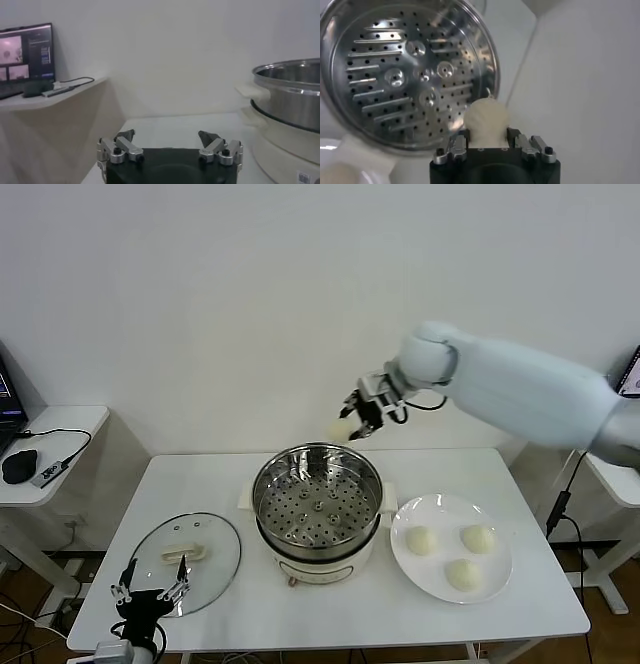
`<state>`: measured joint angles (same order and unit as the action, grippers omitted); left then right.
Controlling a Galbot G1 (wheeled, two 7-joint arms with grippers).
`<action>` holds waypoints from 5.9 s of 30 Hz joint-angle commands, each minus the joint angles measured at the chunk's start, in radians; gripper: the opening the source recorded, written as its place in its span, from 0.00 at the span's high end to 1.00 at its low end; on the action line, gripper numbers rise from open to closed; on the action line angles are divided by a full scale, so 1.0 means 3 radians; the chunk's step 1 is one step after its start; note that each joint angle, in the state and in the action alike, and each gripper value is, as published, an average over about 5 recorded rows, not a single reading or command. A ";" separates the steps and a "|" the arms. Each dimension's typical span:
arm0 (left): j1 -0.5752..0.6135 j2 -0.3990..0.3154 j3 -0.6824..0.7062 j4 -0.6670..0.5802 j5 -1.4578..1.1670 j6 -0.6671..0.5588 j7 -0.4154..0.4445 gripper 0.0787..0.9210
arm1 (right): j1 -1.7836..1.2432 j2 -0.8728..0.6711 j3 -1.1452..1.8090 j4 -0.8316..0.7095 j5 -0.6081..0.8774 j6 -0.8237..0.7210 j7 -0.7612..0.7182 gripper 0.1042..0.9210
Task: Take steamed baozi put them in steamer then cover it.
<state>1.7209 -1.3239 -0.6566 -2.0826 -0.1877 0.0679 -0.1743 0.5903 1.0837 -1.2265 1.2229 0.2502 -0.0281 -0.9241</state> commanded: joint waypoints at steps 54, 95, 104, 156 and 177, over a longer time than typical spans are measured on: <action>0.0002 -0.0013 -0.0028 -0.0079 -0.0029 0.0117 0.0007 0.12 | 0.0306 -0.0152 -0.0312 0.0572 -0.0115 0.0089 -0.0376 0.12; -0.0195 0.0095 -0.0065 0.0042 0.0018 0.0186 0.0041 0.12 | -0.1441 -0.1314 0.0379 0.0698 -0.0685 -0.0933 0.0003 0.12; -0.0170 0.0092 -0.0074 0.0043 0.0041 0.0190 0.0055 0.12 | -0.1639 -0.1116 0.0481 0.0523 -0.0784 -0.0944 0.0010 0.12; -0.0186 0.0080 -0.0037 -0.0055 0.0036 0.0258 0.0055 0.12 | -0.0160 -0.1328 0.0080 0.0870 -0.0141 -0.1181 -0.0353 0.37; -0.0169 0.0085 -0.0074 -0.0151 0.0030 0.0256 0.0052 0.12 | 0.0328 0.0085 -0.0194 0.0897 0.1207 -0.1976 0.0214 0.34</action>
<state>1.6704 -1.2986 -0.6735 -2.1298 -0.1790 0.1453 -0.1583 0.6835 0.9064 -1.2576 1.5134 0.4573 -0.5287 -0.9318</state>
